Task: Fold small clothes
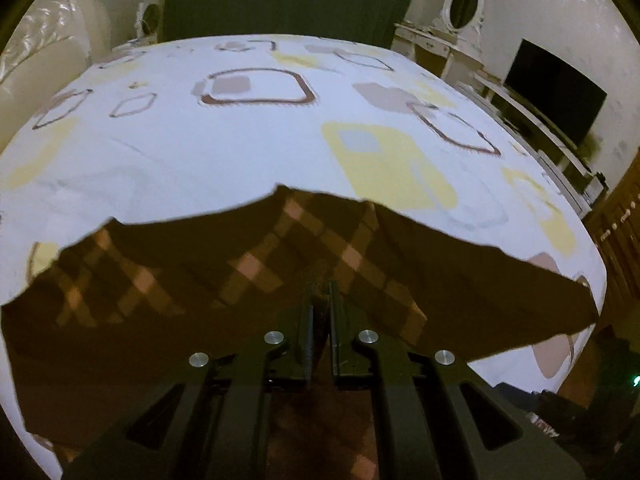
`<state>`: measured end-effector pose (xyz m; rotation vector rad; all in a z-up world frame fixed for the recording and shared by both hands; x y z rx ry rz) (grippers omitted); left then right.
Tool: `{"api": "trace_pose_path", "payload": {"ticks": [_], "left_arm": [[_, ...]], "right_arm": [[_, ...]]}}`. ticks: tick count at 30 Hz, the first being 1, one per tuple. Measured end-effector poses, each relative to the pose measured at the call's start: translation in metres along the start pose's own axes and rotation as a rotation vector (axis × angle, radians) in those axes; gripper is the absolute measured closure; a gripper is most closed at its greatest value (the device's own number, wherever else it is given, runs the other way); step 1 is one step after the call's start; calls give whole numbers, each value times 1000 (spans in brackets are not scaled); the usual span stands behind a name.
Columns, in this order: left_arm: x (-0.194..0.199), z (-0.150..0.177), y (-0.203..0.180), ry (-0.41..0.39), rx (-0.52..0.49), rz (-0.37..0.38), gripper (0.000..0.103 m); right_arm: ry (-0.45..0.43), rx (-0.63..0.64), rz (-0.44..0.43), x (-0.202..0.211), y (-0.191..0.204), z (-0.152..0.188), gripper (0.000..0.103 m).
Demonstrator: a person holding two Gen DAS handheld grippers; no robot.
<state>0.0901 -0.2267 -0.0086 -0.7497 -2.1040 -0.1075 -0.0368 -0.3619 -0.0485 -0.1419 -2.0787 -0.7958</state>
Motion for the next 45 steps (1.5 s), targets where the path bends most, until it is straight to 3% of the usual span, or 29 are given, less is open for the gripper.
{"api": "trace_pose_path", "payload": {"ticks": [2, 4, 8, 9, 12, 18, 19, 21, 23, 27, 31, 34, 36, 38, 40, 45], "left_arm": [[-3, 7, -5, 1, -32, -5, 83], [3, 16, -7, -31, -70, -18, 56], [25, 25, 2, -89, -80, -24, 40], [35, 29, 10, -104, -59, -20, 33], [65, 44, 47, -142, 26, -29, 27], [99, 86, 126, -168, 155, -160, 26], [102, 92, 138, -172, 180, -182, 26], [106, 103, 163, -166, 241, -212, 26], [108, 114, 184, -154, 296, -240, 26], [109, 133, 212, -133, 390, -259, 26], [110, 142, 230, -129, 446, -267, 26], [110, 144, 235, -127, 469, -266, 26], [108, 145, 235, -120, 474, -270, 26], [106, 148, 237, -111, 482, -270, 26], [106, 150, 240, -103, 497, -272, 26], [110, 152, 247, -110, 523, -270, 26]], "right_arm": [[0, -1, -2, 0, 0, 0, 26], [1, 0, -3, 0, 0, 0, 26], [3, -5, -8, 2, -1, -2, 26], [3, -8, -9, 3, -1, -3, 26], [-25, -19, -28, 14, 1, -10, 26], [-62, -15, -119, 23, 19, -35, 27], [-51, -31, -155, 14, 23, -41, 29], [-10, -54, -221, -8, 32, -53, 44], [40, -76, -255, -33, 40, -61, 53], [145, -143, -310, -82, 54, -69, 55], [174, -135, -301, -99, 64, -67, 57], [187, -122, -303, -102, 71, -67, 74], [214, -94, -287, -107, 77, -65, 91], [233, -71, -272, -112, 84, -66, 97], [211, -56, -272, -107, 88, -70, 98], [23, -3, -316, -46, 91, -90, 98]]}}
Point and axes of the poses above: each gripper's, at about its wrist camera, not at the fingertips, and x roughly against the way its jaws point, y to its left, z to its underside, the point moved 2 cm from there along -x, roughly the way its jaws point, and after that the axes turned 1 degree about x, right-handed, at the moved point
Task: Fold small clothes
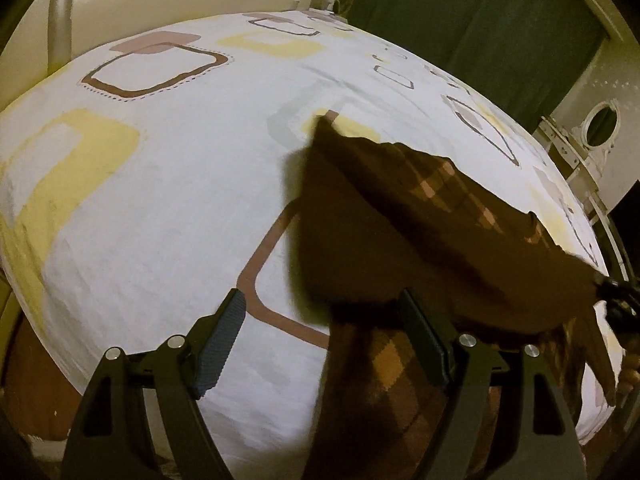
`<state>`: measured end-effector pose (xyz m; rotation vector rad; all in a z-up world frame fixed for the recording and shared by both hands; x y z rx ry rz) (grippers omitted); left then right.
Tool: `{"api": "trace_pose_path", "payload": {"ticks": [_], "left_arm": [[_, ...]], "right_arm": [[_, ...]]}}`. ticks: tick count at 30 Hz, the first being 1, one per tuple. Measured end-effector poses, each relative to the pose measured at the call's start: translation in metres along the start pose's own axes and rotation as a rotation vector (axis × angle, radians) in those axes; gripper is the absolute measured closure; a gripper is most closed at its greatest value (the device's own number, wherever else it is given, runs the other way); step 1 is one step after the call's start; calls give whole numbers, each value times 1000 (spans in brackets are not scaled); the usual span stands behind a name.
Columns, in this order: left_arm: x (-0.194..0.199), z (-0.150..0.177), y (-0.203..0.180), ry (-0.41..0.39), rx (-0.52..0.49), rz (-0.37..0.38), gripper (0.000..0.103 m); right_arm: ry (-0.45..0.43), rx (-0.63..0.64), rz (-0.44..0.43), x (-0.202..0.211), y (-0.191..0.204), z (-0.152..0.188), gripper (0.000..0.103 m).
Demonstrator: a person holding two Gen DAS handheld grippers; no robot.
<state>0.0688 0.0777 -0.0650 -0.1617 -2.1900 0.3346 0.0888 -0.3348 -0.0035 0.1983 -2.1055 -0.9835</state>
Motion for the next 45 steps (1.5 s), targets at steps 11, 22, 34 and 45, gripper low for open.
{"api": "trace_pose_path", "payload": {"ticks": [11, 22, 34, 45], "left_arm": [[-4, -15, -10, -10, 41, 23, 26], [-49, -26, -27, 49, -112, -110, 24], [-49, -22, -17, 30, -157, -143, 23], [-50, -19, -18, 6, -158, -139, 20]], "right_arm": [[-31, -118, 125, 13, -87, 23, 98], [-62, -122, 140, 20, -102, 26, 98], [-132, -97, 213, 48, -95, 21, 96], [172, 341, -55, -67, 49, -22, 81]]}}
Point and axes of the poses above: each gripper's, at about its wrist camera, not at the fingertips, and x roughly against the way its jaws point, y to its left, z to its underside, the point moved 2 cm from there along -x, roughly the way its jaws point, and after that the axes turned 1 degree about x, right-handed, at the moved point
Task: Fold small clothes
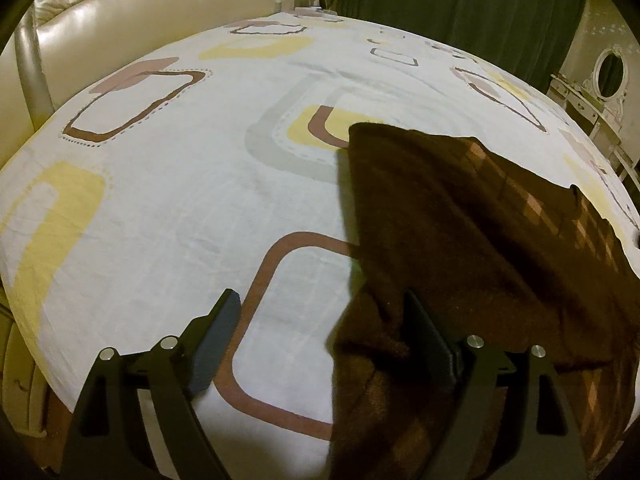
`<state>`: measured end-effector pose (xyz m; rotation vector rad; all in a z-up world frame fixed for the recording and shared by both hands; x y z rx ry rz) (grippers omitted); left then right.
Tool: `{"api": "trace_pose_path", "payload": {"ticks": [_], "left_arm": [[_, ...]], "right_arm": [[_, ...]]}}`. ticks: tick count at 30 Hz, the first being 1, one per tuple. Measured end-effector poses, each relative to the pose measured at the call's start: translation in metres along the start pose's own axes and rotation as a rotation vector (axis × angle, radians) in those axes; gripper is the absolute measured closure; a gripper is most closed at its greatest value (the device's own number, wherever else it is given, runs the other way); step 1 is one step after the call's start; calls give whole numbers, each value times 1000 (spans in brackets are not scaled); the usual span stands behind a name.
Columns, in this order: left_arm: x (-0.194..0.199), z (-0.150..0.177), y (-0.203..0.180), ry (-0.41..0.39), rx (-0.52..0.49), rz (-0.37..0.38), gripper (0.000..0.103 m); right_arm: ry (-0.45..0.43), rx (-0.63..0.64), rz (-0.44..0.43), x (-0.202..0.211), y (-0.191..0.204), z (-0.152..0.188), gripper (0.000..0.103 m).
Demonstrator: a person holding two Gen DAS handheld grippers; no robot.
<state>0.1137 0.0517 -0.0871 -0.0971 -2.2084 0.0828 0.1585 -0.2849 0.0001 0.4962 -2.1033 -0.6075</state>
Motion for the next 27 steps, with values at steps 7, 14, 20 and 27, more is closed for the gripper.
{"api": "trace_pose_path", "payload": {"ticks": [7, 14, 20, 27], "left_arm": [[1, 3, 1, -26, 3, 10, 20], [1, 4, 1, -52, 8, 13, 18], [1, 5, 1, -65, 10, 14, 17], [1, 6, 1, -75, 7, 13, 16]], "right_arm": [[229, 215, -48, -124, 58, -30, 66], [360, 342, -33, -157, 78, -17, 101], [256, 333, 26, -137, 68, -25, 102], [232, 231, 59, -145, 43, -21, 102]]}}
Point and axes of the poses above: each gripper's, at about its wrist camera, not at the fingertips, and x roughly against the way its jaws point, y to its left, z to its underside, the point moved 2 cm from there along -x, roughly the way its jaws point, and after that the axes turned 1 degree about x, right-handed, at the moved point
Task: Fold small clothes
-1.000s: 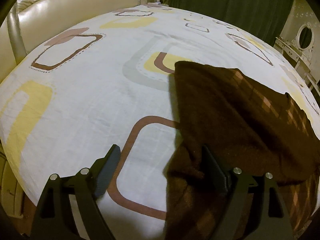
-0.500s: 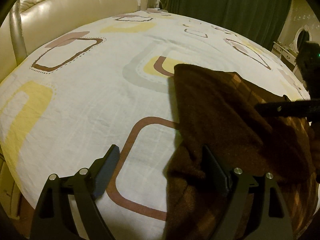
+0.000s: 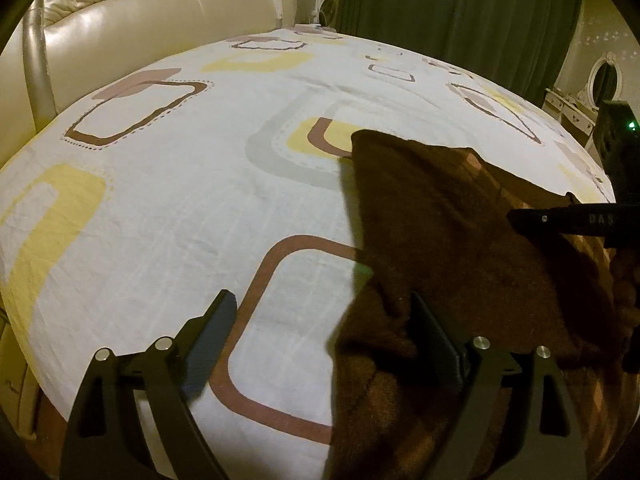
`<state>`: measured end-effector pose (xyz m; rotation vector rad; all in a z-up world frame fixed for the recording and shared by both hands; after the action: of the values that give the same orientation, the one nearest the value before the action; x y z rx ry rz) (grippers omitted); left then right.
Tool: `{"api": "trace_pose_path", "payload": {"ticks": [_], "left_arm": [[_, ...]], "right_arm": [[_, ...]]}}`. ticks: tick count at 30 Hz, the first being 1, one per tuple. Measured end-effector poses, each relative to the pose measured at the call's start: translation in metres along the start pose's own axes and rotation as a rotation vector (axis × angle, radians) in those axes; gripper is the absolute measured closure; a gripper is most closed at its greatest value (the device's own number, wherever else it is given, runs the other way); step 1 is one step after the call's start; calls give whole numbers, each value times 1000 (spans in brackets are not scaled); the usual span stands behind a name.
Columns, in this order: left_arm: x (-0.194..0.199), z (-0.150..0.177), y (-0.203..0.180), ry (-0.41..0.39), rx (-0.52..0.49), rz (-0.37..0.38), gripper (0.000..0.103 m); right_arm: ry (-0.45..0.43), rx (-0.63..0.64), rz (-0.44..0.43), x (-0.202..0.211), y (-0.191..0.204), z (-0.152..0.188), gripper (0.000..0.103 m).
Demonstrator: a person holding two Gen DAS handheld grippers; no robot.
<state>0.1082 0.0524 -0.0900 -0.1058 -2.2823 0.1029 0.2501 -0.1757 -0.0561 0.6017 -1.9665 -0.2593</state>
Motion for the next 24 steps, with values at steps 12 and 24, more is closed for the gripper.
{"api": "trace_pose_path", "payload": {"ticks": [12, 24], "left_arm": [[2, 2, 0, -21, -11, 5, 16], [9, -1, -1, -1, 23, -16, 16]], "right_arm": [[-261, -288, 35, 157, -75, 78, 68], [-698, -1059, 337, 406, -247, 382, 68]]}}
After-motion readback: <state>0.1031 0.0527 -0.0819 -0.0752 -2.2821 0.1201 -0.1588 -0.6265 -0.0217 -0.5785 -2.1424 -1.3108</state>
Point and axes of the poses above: each gripper's, at about its wrist camera, not at the fingertips, and x roughly against the way its jaws point, y to its left, z to its underside, the point moved 2 cm from there along -x, roughly the way its jaws point, and after that the axes turned 1 degree about x, right-handed, at the moved point
